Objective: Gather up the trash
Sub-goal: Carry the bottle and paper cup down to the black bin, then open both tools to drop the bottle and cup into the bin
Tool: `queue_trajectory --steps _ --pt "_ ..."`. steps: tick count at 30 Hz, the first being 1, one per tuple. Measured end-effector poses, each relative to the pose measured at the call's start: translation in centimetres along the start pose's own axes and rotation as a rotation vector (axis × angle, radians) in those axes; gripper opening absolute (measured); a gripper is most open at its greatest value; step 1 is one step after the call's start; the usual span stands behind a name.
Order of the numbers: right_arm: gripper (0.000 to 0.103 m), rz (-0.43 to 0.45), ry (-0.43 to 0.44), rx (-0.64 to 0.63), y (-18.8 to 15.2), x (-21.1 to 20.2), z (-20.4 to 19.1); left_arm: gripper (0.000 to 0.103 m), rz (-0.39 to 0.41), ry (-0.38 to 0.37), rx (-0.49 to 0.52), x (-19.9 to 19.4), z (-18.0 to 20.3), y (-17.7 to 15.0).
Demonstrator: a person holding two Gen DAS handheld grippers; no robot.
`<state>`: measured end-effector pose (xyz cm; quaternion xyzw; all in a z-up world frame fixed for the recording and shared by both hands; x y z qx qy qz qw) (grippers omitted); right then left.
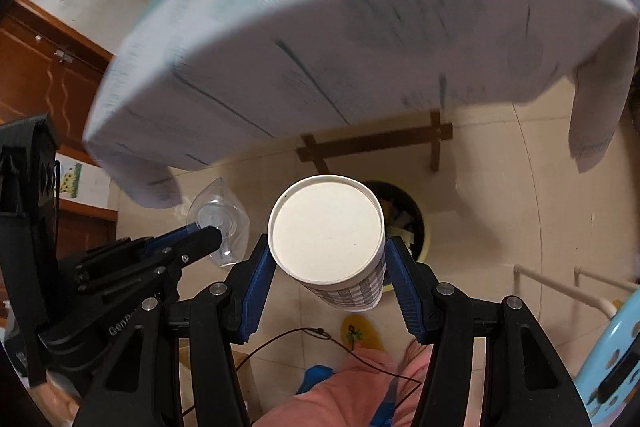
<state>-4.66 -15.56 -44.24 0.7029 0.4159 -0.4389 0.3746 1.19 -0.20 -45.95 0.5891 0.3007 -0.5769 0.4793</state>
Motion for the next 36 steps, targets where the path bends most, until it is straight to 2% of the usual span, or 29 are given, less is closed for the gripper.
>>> queue_trajectory --steps 8,14,16,17,18,20,21,23,25,36 --pt "0.056 -0.048 -0.04 0.037 -0.5 8.1 4.9 0.012 -0.044 0.044 0.021 8.5 0.3 -0.4" --pt "0.057 -0.081 -0.05 0.033 -0.6 12.6 6.5 0.014 -0.057 0.047 -0.006 12.0 -0.8 -1.1" --pt "0.057 -0.084 -0.043 0.03 -0.5 13.3 6.4 0.022 -0.058 0.035 -0.02 12.5 -1.2 -1.3" --pt "0.058 -0.085 -0.039 0.03 -0.4 13.7 6.3 0.033 -0.056 0.029 -0.025 12.6 -1.3 -1.4" --pt "0.058 -0.089 -0.03 0.033 -0.3 14.1 6.2 0.05 -0.052 0.025 -0.03 12.7 -1.6 -1.5" --pt "0.059 -0.094 -0.024 0.04 -0.1 14.8 6.2 0.072 -0.044 0.032 -0.037 13.0 -2.0 -1.5" --pt "0.059 -0.094 -0.026 0.042 0.0 15.0 6.1 0.073 -0.037 0.046 -0.04 13.0 -2.3 -1.6" --pt "0.068 -0.088 -0.03 0.046 0.2 15.3 6.3 0.073 -0.034 0.053 -0.043 13.0 -2.6 -1.6" --pt "0.069 -0.079 -0.031 0.05 0.3 15.4 6.3 0.073 -0.034 0.066 -0.047 13.0 -3.0 -1.7" --pt "0.07 -0.066 -0.032 0.055 -0.2 13.5 5.8 0.073 -0.04 0.103 -0.093 10.6 -4.0 -2.1"
Point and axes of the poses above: each gripper's, at about its wrist camera, not at the fingertips, and x roughly the way its jaws point, z to its right, y to its top, the point moved 1 cm from there along x, roughly the way its jaws point, and after that the axes turned 13 degrees about x, right-handed, at the moved point
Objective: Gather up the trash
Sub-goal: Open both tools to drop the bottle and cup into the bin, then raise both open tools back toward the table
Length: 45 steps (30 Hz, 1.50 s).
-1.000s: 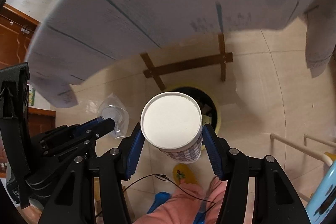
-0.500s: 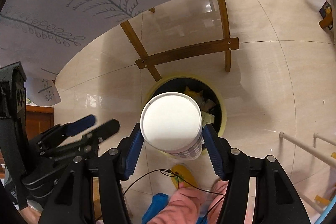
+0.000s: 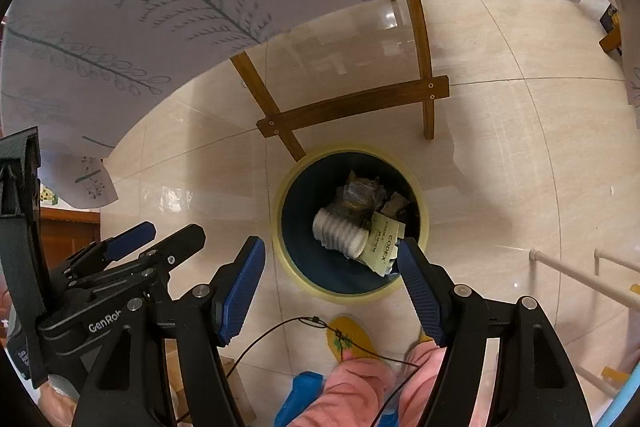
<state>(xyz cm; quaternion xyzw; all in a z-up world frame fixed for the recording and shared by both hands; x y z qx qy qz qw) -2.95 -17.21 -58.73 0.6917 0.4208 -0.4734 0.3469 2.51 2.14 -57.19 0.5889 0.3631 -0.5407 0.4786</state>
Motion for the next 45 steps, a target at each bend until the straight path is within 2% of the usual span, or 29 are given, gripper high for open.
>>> queue_trajectory --steps 13,26,33,38,45 --pt "0.07 0.039 0.014 -0.009 -0.9 -8.2 -2.2 0.073 0.007 0.023 -0.015 -7.3 0.5 -0.2" --pt "0.07 0.067 0.013 -0.029 -0.7 -20.1 -6.5 0.073 0.069 0.031 0.006 -20.0 0.8 1.3" --pt "0.07 0.077 0.012 -0.033 -0.2 -26.1 -8.9 0.073 0.115 0.046 0.048 -26.5 1.1 2.9" --pt "0.07 0.135 0.022 -0.027 0.8 -31.0 -10.7 0.073 0.165 0.05 0.08 -31.0 1.5 4.7" --pt "0.07 0.251 0.058 -0.021 3.1 -38.3 -12.5 0.073 0.278 0.066 0.133 -38.1 1.0 7.7"
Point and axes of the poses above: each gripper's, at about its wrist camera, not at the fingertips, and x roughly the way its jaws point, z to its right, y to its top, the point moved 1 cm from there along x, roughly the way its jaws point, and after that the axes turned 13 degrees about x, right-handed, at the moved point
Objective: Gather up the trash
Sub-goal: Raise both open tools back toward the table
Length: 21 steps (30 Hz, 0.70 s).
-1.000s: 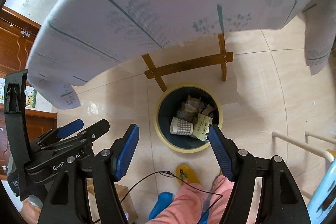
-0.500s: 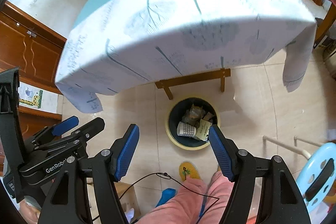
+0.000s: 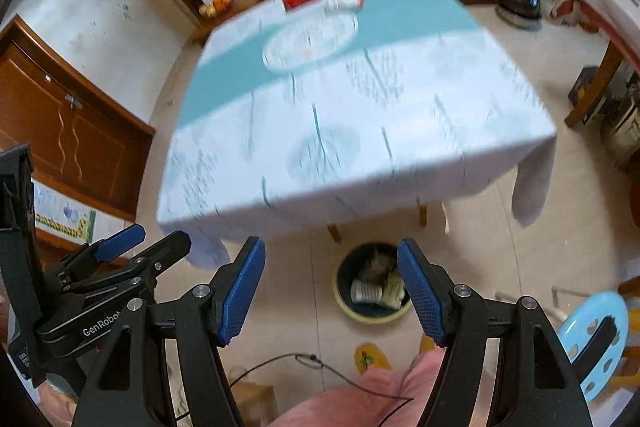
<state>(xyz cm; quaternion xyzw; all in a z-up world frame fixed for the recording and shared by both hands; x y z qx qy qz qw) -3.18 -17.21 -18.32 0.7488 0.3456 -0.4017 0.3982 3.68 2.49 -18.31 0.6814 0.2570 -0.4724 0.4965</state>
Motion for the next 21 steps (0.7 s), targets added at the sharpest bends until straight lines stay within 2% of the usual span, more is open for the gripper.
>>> queue_trajectory --steps 6,11,15,21 --pt "0.072 0.083 0.007 -0.028 3.7 -4.4 -2.9 0.073 0.1 0.001 -0.004 -4.5 -2.7 4.6" --pt "0.076 0.152 0.007 -0.07 7.2 -7.1 -6.0 0.074 0.15 0.005 0.005 -6.7 -5.1 8.1" --pt "0.078 0.167 0.014 -0.085 10.5 -8.0 -8.1 0.075 0.17 0.015 0.011 -7.5 -7.0 11.5" --pt "0.084 0.171 0.022 -0.106 17.5 -7.4 -9.8 0.075 0.195 0.054 -0.003 -7.2 -9.4 17.5"
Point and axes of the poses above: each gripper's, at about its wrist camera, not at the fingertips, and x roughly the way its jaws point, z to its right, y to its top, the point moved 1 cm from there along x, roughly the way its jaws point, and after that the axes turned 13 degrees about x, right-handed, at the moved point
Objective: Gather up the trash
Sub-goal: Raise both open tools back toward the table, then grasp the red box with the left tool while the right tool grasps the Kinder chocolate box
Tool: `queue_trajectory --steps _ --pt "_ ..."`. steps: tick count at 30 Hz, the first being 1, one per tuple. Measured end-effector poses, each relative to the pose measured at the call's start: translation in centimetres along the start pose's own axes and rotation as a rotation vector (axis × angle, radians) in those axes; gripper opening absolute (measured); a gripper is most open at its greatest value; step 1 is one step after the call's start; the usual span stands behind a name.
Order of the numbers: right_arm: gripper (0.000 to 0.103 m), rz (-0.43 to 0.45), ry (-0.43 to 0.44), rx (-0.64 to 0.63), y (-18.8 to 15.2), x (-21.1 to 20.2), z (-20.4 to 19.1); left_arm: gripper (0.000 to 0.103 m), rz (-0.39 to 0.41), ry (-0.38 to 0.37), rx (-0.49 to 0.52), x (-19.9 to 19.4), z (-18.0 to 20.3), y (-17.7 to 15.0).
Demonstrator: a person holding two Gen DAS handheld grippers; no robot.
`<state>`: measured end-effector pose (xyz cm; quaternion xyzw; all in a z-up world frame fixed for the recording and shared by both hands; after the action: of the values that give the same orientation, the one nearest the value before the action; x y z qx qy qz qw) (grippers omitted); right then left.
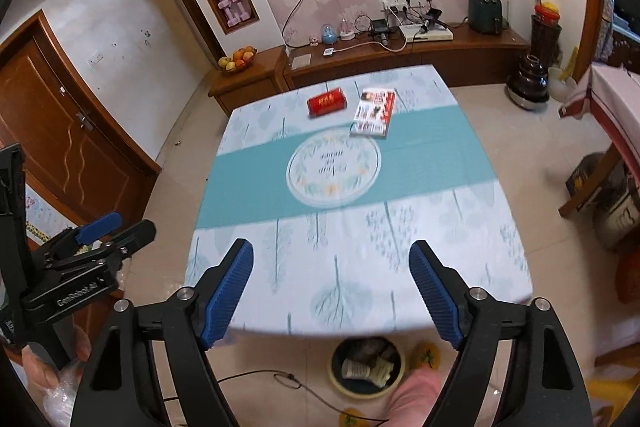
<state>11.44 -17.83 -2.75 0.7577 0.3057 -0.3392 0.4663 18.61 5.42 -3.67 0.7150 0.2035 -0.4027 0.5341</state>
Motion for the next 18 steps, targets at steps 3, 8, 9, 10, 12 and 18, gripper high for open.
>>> queue_trajectory --steps 3,8,9,10,12,18 --pt "0.084 -0.004 0.002 -0.01 4.5 2.2 0.1 0.075 0.014 0.021 -0.009 1.5 -1.0 3.5" --pt "0.087 -0.041 0.014 -0.007 13.1 8.1 1.1 0.075 0.009 0.051 -0.007 6.3 -2.1 10.4" --pt "0.088 -0.053 0.018 -0.008 14.8 9.5 1.3 0.075 0.006 0.051 -0.007 7.7 -2.3 11.9" --pt "0.089 -0.071 0.019 -0.012 16.7 11.2 1.6 0.075 0.001 0.054 -0.004 8.8 -2.3 13.2" --pt "0.091 -0.101 0.012 -0.015 19.6 14.4 1.9 0.075 -0.016 0.059 0.006 12.1 -2.6 16.0" --pt "0.098 -0.177 -0.035 -0.014 26.9 25.5 2.9 0.075 -0.067 0.061 0.007 22.3 -2.9 20.9"
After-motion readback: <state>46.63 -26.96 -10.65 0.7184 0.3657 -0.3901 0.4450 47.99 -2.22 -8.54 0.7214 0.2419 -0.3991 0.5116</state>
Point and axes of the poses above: each gripper's, at about its wrist camera, not at the fingertips, and x roughly the way its jaws point, z to its right, y to its top, the point moved 1 cm from there along x, roughly the way its jaws point, and after that the axes turned 13 degrees about x, right-handed, at the moved point
